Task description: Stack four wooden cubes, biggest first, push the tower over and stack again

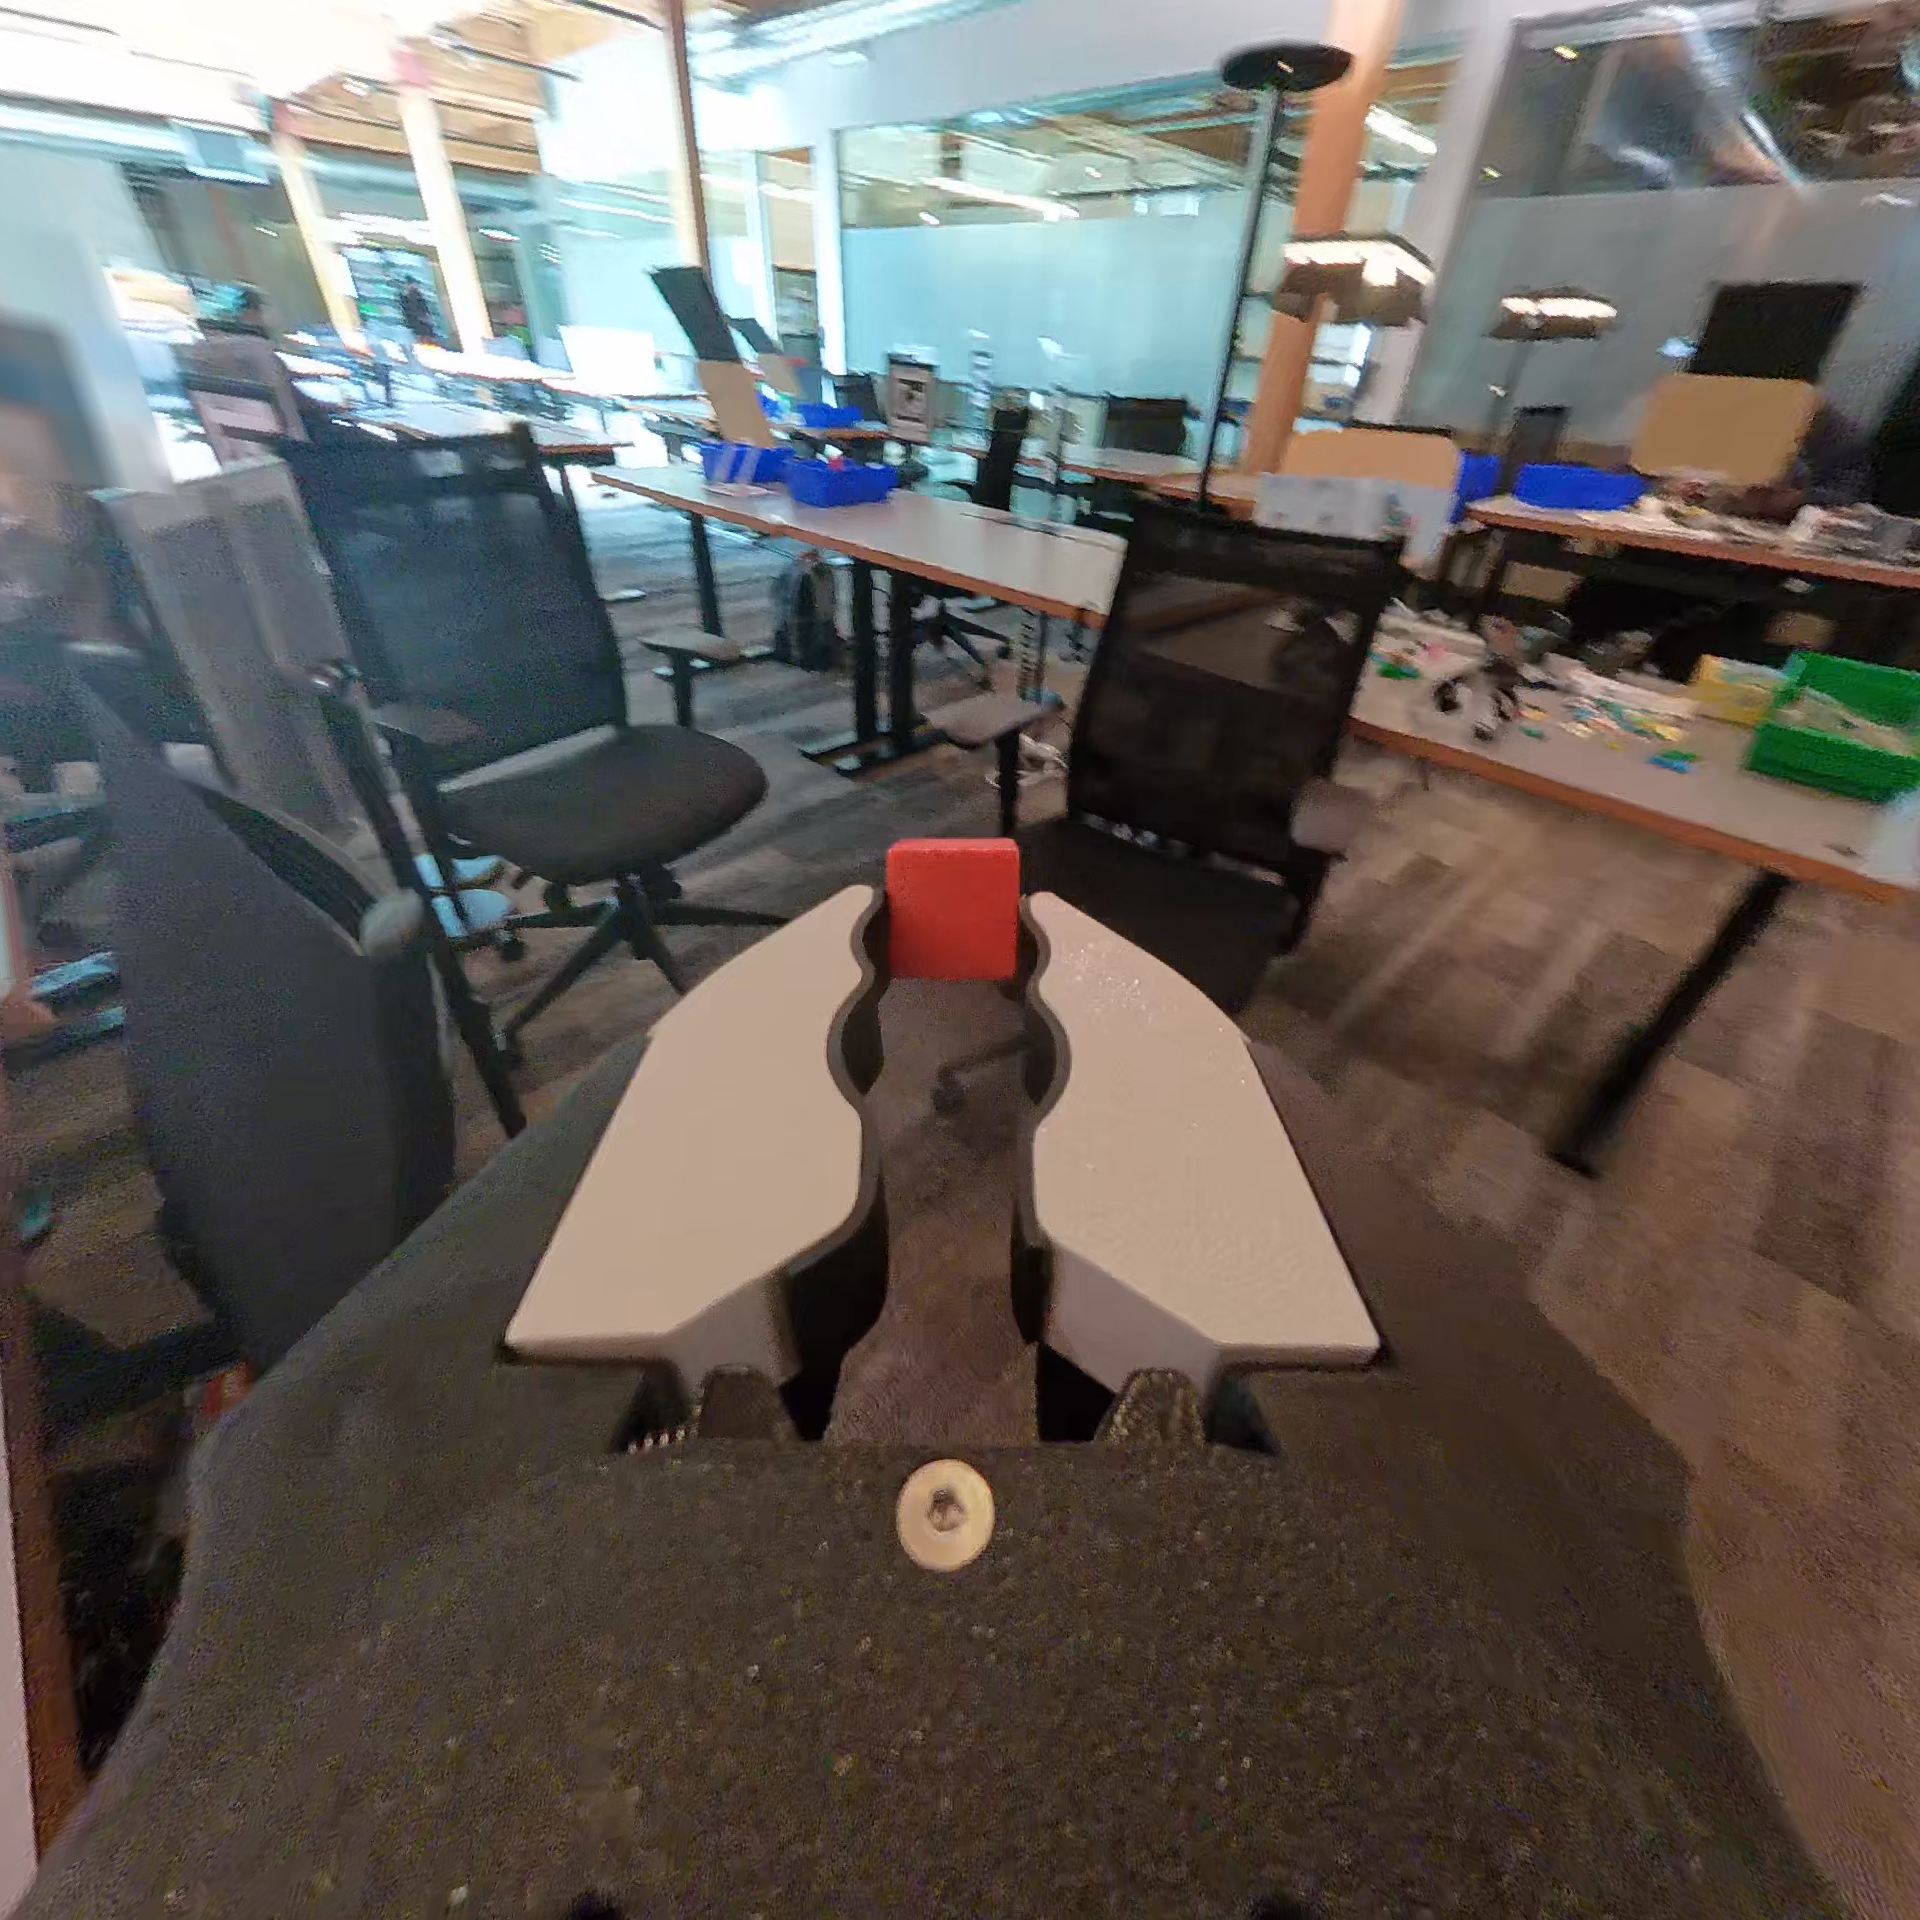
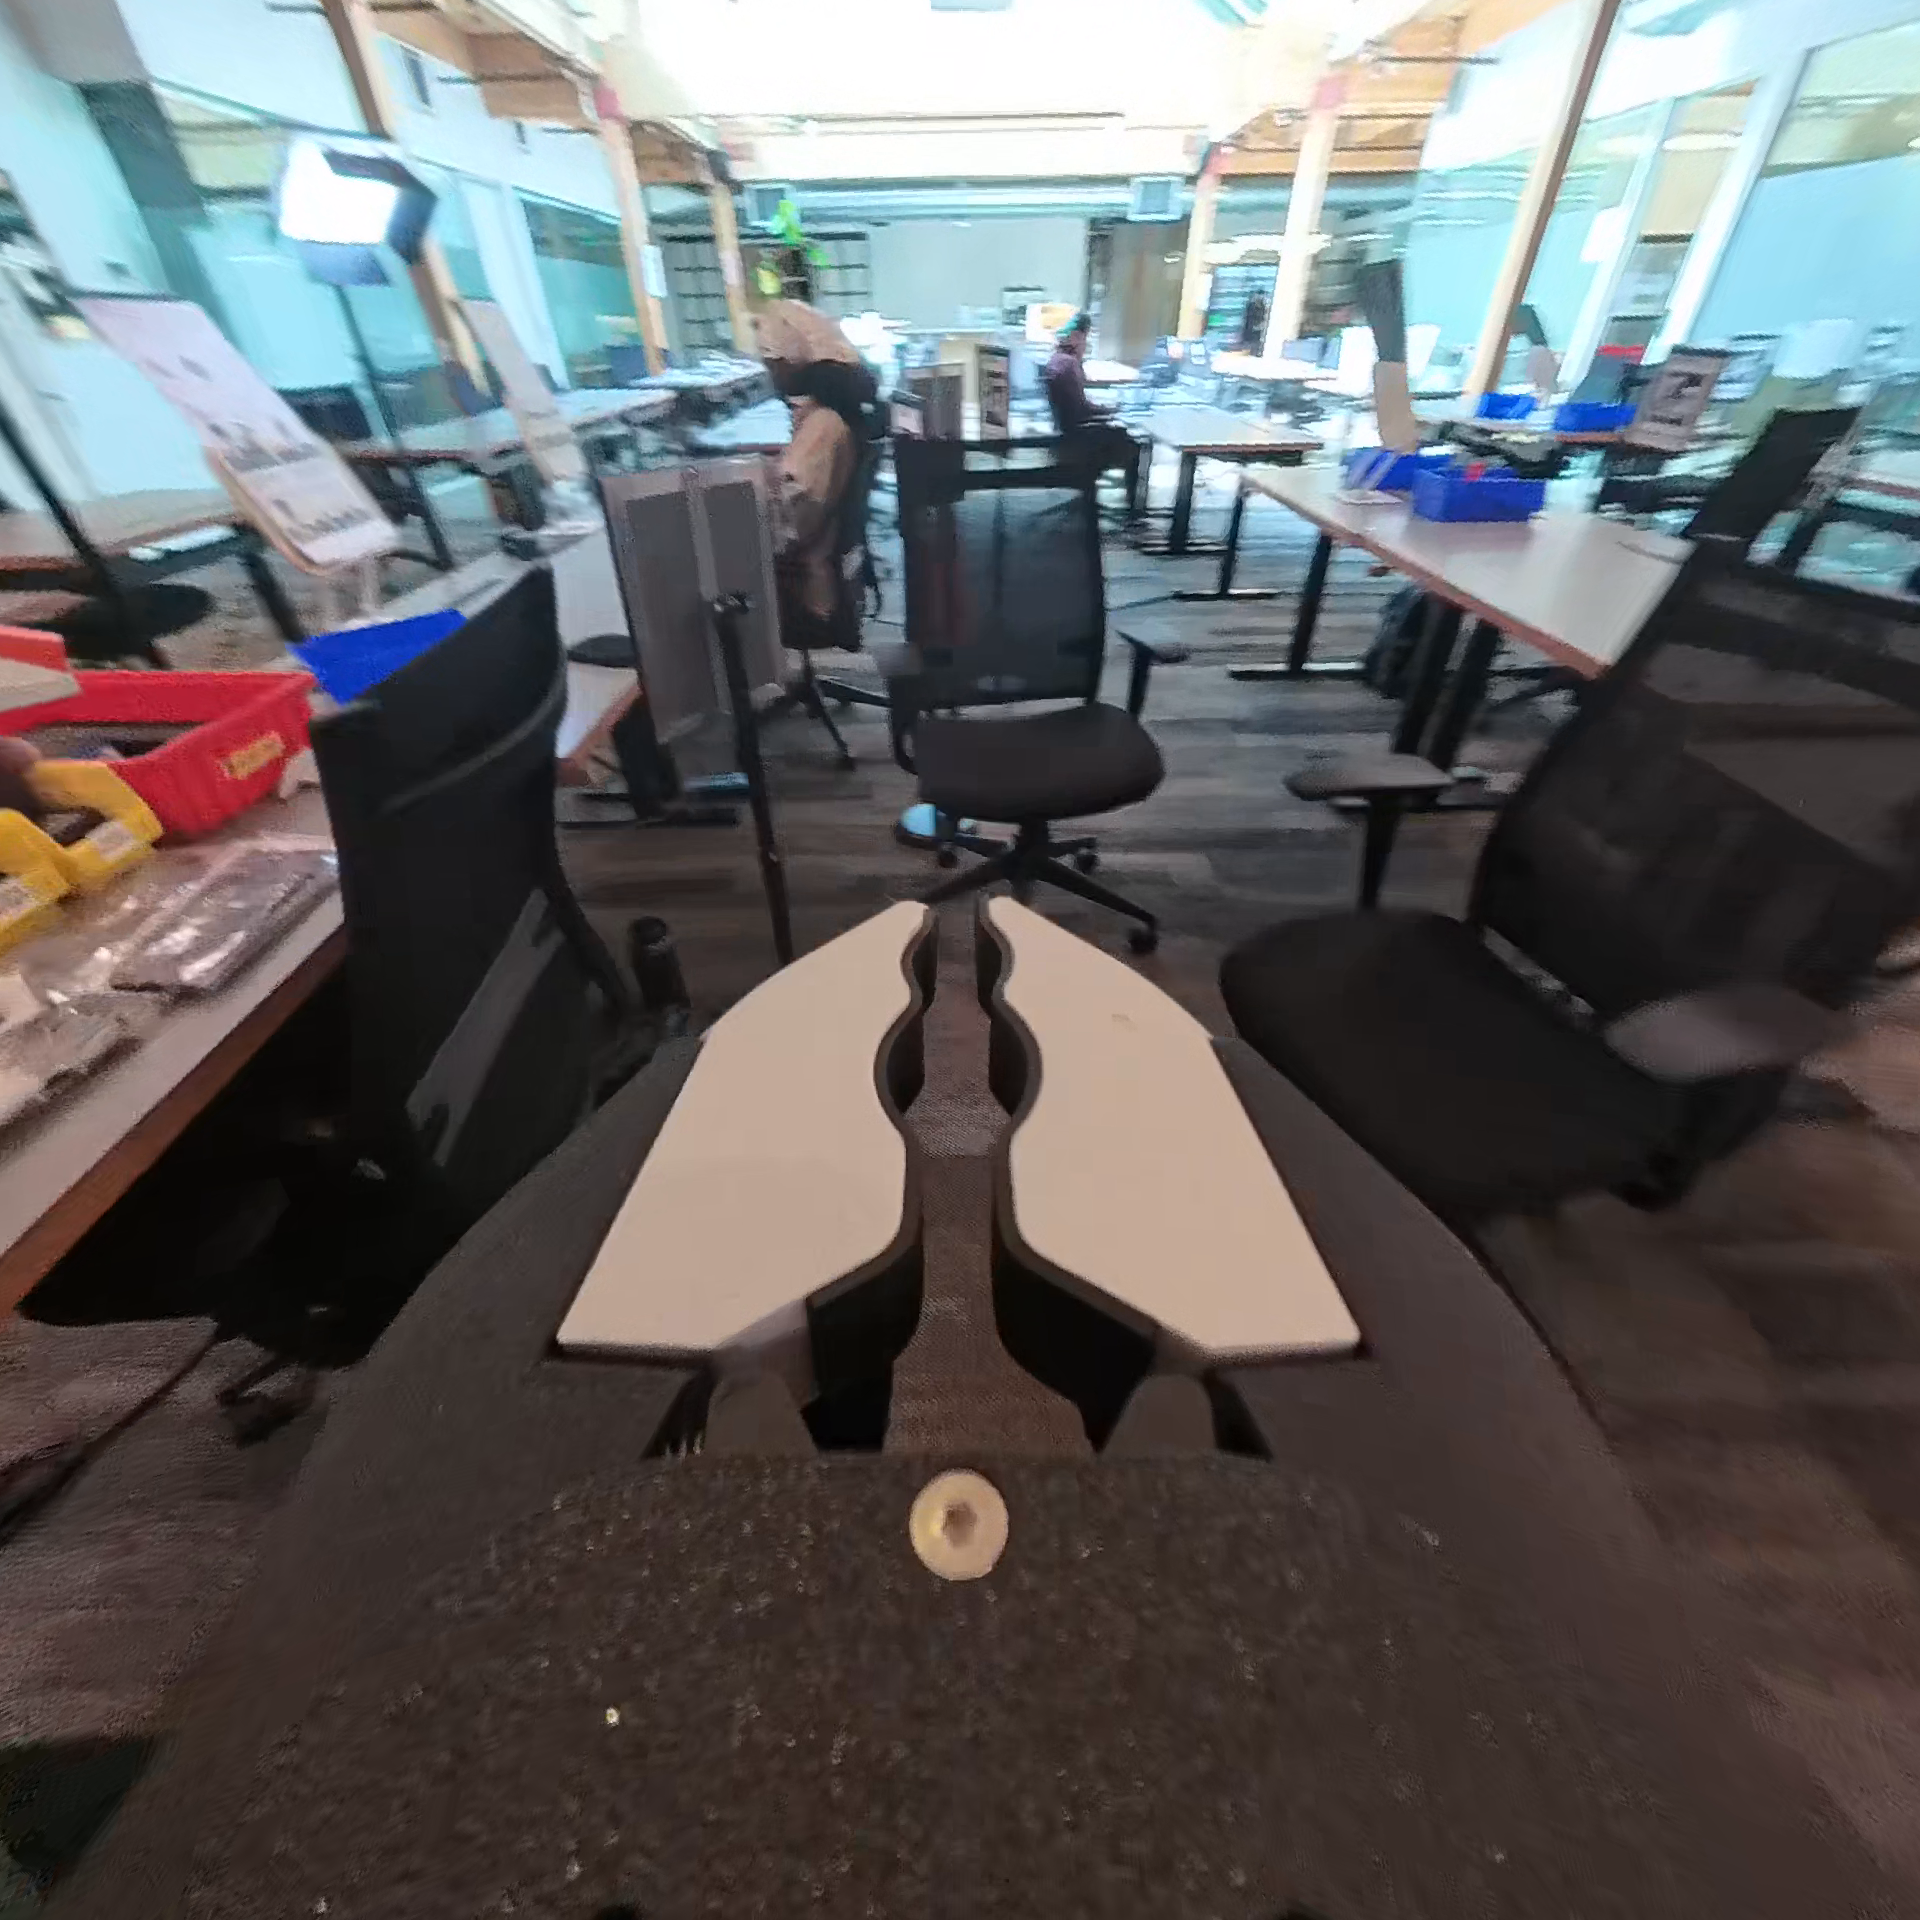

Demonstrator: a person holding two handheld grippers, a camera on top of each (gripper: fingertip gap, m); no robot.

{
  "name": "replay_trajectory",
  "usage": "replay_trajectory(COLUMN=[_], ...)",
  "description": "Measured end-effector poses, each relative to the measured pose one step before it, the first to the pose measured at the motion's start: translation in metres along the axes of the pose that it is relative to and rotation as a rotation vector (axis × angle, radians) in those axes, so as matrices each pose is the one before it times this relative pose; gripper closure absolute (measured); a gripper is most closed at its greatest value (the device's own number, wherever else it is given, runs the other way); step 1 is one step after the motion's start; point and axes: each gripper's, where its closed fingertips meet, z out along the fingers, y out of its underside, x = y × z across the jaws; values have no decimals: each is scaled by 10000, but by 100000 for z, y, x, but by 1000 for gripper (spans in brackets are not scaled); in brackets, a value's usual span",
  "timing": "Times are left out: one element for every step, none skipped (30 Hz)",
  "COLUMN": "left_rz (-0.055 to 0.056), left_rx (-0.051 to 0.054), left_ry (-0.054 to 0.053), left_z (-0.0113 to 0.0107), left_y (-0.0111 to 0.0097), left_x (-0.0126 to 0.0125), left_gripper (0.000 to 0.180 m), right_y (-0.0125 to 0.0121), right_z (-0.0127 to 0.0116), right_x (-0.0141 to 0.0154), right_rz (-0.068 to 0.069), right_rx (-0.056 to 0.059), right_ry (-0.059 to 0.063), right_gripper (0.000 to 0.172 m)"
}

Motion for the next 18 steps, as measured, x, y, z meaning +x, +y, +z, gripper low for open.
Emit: replay_trajectory(left_rz=[-46, 7, 3, -56, -119, -178, -198, -160, -76, 19, 54, 31, -13, -53, -89, -14, 106, 144], left_rx=[156, 83, 58, 77, 65, -2, -32, 2, 51, 92, 100, 137, 180, 86, 23, 101, 89, -17], left_ry=[-356, -429, -456, -398, -319, -294, -287, -231, -140, -86, -67, -2, 34, 21, 90, 123, 24, 9], left_z=[1468, 1486, 1229, 1458, 1556, 1668, 1541, 2056, 2240, 2485, 2685, 2831, 2199, 3160, 3189, 2977, 2827, 2997], left_y=[-1000, -823, -557, -464, -210, 74, 192, -1, -128, -343, -286, -373, -293, -401, -433, -505, -475, -279], left_x=[-1424, -1209, -1263, -1157, -1056, -1089, -1047, -899, -649, -1022, -735, -645, -714, -773, -709, -642, -723, -898], left_gripper=[158, 158, 158, 158, 158, 158, 158, 158, 158, 158, 158, 158, 158, 158, 158, 158, 158, 158], right_y=[-629, -798, -959, -876, -588, -326, -202, -64, 76, 152, 185, 94, -88, -441, -729, -635, -501, -523], right_z=[3306, 3204, 3076, 3005, 2997, 2990, 2938, 2883, 2859, 2843, 2824, 2806, 2786, 2721, 2632, 2606, 2534, 2384], right_x=[1154, 1061, 1024, 1028, 1024, 1039, 1072, 1107, 1156, 1205, 1204, 1223, 1220, 1055, 926, 915, 872, 902], right_rz=[156, 133, 44, -76, -148, -117, -42, 9, 27, 13, 0, 5, 69, 111, 33, -81, -125, -119], right_rx=[-20, -10, 69, 77, 16, -5, 28, 51, 47, 43, 20, 11, -32, 7, 108, 42, -52, -15], right_ry=[-452, -428, -365, -310, -287, -279, -247, -214, -168, -120, -84, -33, 7, -52, -106, -128, -167, -165], right_gripper=[165, 165, 165, 165, 165, 165, 165, 165, 165, 165, 165, 165, 165, 165, 165, 165, 165, 165])
